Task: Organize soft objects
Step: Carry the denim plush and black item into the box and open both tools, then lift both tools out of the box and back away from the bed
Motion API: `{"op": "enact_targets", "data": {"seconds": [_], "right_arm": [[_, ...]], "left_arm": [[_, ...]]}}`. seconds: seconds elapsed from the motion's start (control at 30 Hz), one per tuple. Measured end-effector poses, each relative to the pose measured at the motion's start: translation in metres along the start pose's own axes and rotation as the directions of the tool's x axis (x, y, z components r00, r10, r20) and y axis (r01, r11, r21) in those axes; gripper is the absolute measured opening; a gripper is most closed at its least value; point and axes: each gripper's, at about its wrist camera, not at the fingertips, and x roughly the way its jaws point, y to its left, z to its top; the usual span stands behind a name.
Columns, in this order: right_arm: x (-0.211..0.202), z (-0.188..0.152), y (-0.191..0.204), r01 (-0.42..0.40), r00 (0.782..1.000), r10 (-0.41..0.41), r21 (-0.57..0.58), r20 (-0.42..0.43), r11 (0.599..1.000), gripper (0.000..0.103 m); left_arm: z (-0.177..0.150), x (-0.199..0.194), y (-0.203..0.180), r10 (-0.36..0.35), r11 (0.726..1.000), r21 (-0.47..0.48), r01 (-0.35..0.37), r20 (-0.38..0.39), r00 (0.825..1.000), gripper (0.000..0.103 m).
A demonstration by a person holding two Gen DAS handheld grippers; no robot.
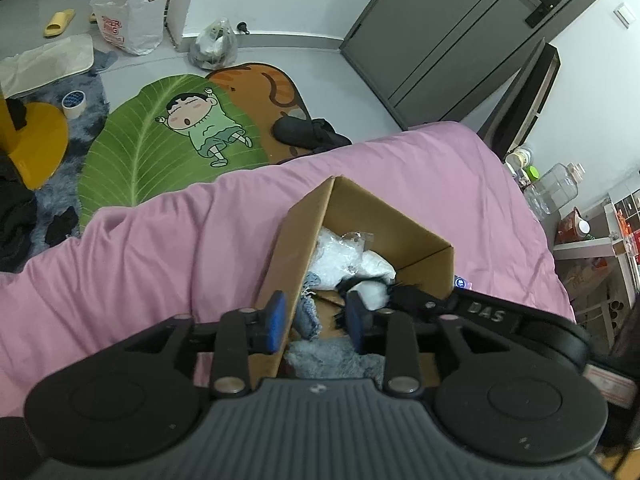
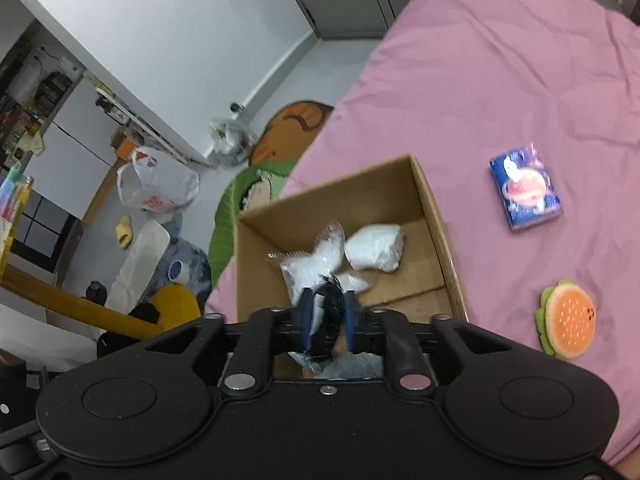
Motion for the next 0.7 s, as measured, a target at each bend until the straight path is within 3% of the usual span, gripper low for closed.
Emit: {"op": "enact_targets", "data": {"seconds": [0.13,0.33,0.6,0.7], "right_arm": [[-0.005,-0.004,-0.003,-0.002,1.000,0.002,0.007,-0.002,1.000,0.033],[-0.026,-0.004,-0.006,-0.012,0.999,0.012,-0.003,0.037,1.000,0.053],[-0.060,-0.002,-0.003,-0.019,0.994,0.027,-0.080,0.105,0.997,0.077],[-0.073,-0.001,-0.001,-0.009,0.990,0.026,-0.124,0.138,0.992,0.084]], "left_arm": [[0.000,-0.007,0.001,0.011,1.000,-0.003,-0.011,0.014,1.000,0.060],[-0.003,-0.016,-0.004,0.031,0.999,0.011,-0.031,0.030,0.999,0.082],[-0.008,-0.034,-0.011,0.045,0.999,0.013,-0.046,0.085,0.995,0.103],[-0.011,-0.042,-0.017,0.088,0.994,0.053,-0.095,0.113,0.990,0.103]]}}
